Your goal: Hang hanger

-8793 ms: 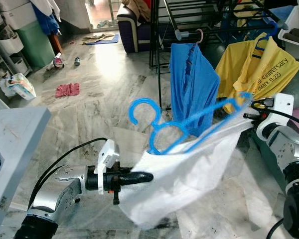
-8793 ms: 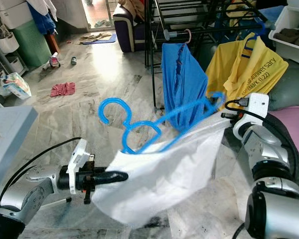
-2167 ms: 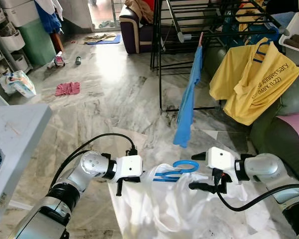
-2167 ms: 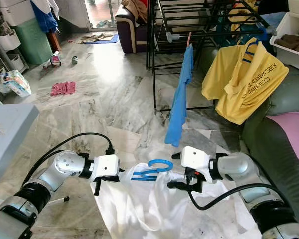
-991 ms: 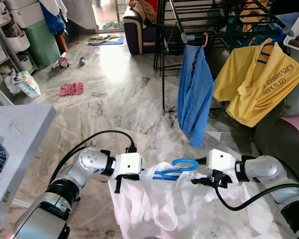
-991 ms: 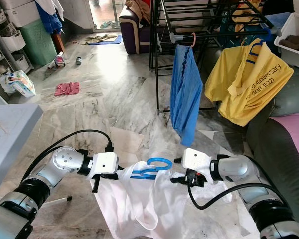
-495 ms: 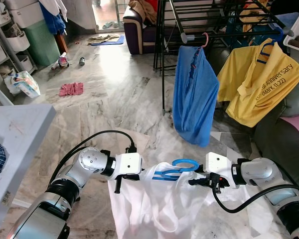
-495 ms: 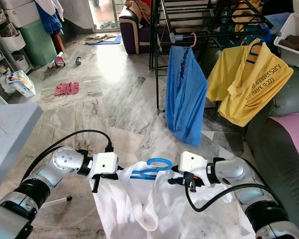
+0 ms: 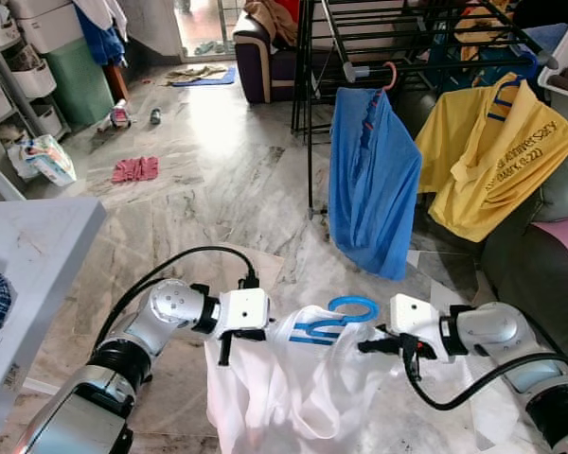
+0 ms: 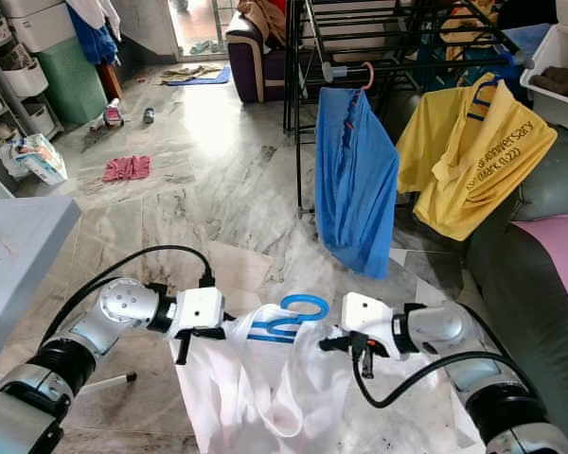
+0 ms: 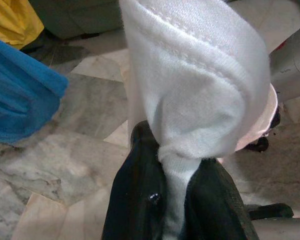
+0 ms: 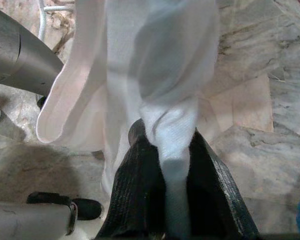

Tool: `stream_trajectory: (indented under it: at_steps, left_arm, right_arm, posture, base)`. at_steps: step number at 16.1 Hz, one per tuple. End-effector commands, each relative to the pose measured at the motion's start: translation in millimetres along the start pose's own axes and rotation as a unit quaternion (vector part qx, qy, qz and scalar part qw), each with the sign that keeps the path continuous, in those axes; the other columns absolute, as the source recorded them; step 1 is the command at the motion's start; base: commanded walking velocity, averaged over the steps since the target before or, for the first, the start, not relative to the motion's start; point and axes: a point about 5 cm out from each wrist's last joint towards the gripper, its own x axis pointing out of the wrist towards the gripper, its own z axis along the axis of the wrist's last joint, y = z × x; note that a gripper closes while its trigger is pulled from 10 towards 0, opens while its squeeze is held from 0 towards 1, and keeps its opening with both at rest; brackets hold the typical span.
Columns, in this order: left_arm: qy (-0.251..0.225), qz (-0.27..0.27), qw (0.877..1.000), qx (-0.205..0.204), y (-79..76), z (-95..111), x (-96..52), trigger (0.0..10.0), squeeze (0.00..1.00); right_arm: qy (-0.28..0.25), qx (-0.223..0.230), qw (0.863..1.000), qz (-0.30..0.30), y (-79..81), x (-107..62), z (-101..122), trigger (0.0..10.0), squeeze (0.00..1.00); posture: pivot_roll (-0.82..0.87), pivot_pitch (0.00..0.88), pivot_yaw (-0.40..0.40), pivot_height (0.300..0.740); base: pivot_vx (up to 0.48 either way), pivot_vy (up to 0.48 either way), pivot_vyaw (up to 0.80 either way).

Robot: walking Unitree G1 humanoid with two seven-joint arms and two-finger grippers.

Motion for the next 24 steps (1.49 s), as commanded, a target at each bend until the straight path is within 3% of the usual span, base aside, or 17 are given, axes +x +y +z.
stream_trajectory:
  at_steps: [1,4,5,6,7,11,12,13,15,16,17,19,20,21,22,24]
  left_arm:
    - [-0.013,0.019,1.000,0.012,6.1,5.0,-2.2,0.0,0.00]
    - [-0.014,0.037,0.999,0.017,8.4,5.5,-3.1,0.0,0.00]
    - [-0.002,0.072,0.997,0.015,13.2,3.4,-5.0,10.0,0.00]
    - [-0.003,0.085,0.996,0.007,14.8,2.7,-5.7,10.0,0.60]
    - [-0.009,0.098,0.995,-0.003,16.0,2.7,-5.7,10.0,1.00]
    - [-0.056,0.117,0.991,0.020,-2.8,6.0,3.0,10.0,1.00]
    - [-0.079,0.161,0.984,-0.003,-9.5,4.7,6.1,10.0,1.00]
    - [-0.082,0.169,0.982,-0.011,-10.4,4.2,6.6,10.0,1.00]
    - [-0.133,0.337,0.925,-0.117,-2.5,-1.9,-8.2,10.0,1.00]
    - [-0.139,0.363,0.912,-0.129,-2.4,-3.6,-12.3,10.0,1.00]
    - [-0.145,0.417,0.884,-0.152,-1.3,-7.2,-20.2,10.0,1.00]
    - [-0.147,0.520,0.818,-0.198,-0.5,-14.1,-32.9,10.0,1.00]
    - [-0.147,0.527,0.812,-0.203,-0.8,-14.7,-33.5,10.0,1.00]
    - [-0.131,0.573,0.776,-0.229,-1.9,-18.7,-38.0,10.0,1.00]
    - [-0.137,0.578,0.766,-0.247,-4.3,-16.4,-36.4,10.0,1.00]
    - [-0.155,0.560,0.770,-0.264,-8.6,-10.1,-28.1,10.0,1.00]
  right_arm:
    - [-0.003,0.002,1.000,-0.004,-0.4,-2.2,0.4,0.0,0.00]
    - [-0.004,0.003,1.000,-0.008,-0.6,-2.3,0.0,0.0,0.00]
    - [-0.006,0.003,1.000,-0.012,-1.7,-1.8,0.6,0.0,0.00]
    - [-0.006,0.002,1.000,-0.014,-2.0,-1.7,0.5,0.0,0.00]
    - [-0.001,-0.002,1.000,-0.022,-3.8,-1.6,-0.1,0.0,0.00]
    - [0.041,-0.006,0.995,-0.090,-14.9,-4.8,-7.7,0.0,0.00]
    - [0.041,0.023,0.990,-0.134,-18.0,-5.8,-11.1,0.0,0.00]
    - [0.040,0.029,0.989,-0.142,-18.3,-6.2,-11.9,0.0,0.00]
    - [0.057,0.098,0.969,-0.220,-12.6,-4.3,-27.0,0.0,0.00]
    - [0.056,0.113,0.965,-0.231,-10.1,-2.8,-29.0,0.0,0.00]
    - [0.056,0.141,0.954,-0.257,-5.8,-0.8,-32.9,0.0,0.00]
    - [0.047,0.226,0.901,-0.368,-4.9,-5.8,-40.7,0.0,0.00]
    - [0.046,0.232,0.896,-0.377,-5.1,-6.5,-40.9,0.0,0.00]
    - [0.031,0.252,0.866,-0.432,-4.4,-12.8,-38.3,0.0,0.00]
    - [0.016,0.274,0.839,-0.470,-1.6,-17.9,-35.9,0.0,0.00]
    - [-0.007,0.317,0.791,-0.523,6.5,-24.6,-35.6,0.0,0.00]
  posture:
    - [-0.01,0.000,0.062,0.740]
    - [-0.01,0.000,0.061,0.740]
    - [-0.01,0.000,0.060,0.740]
    - [-0.01,0.000,0.060,0.740]
    - [-0.01,0.000,0.059,0.740]
    - [-0.01,0.000,0.057,0.740]
    - [-0.01,0.000,0.051,0.740]
    - [-0.01,0.000,0.051,0.740]
    - [-0.02,0.000,0.039,0.740]
    - [-0.02,0.000,0.038,0.740]
    - [-0.02,0.000,0.032,0.740]
    - [-0.03,0.000,0.024,0.740]
    - [-0.03,0.000,0.024,0.740]
    - [-0.05,0.000,0.024,0.740]
    - [-0.05,0.000,0.023,0.740]
    - [-0.07,0.000,0.029,0.740]
  base:
    - [0.000,0.000,0.00]
    - [0.000,0.000,0.00]
    - [0.000,0.000,0.00]
    - [0.000,0.000,0.00]
    - [0.000,0.000,0.00]
    - [0.000,0.000,0.00]
    - [0.000,0.000,0.00]
    - [0.000,0.000,0.00]
    - [0.000,0.000,0.00]
    - [0.000,0.000,0.00]
    - [0.000,0.000,0.00]
    - [0.000,0.000,0.00]
    - [0.000,0.000,0.00]
    - [0.000,0.000,0.00]
    - [0.000,0.000,0.00]
    - [0.000,0.000,0.00]
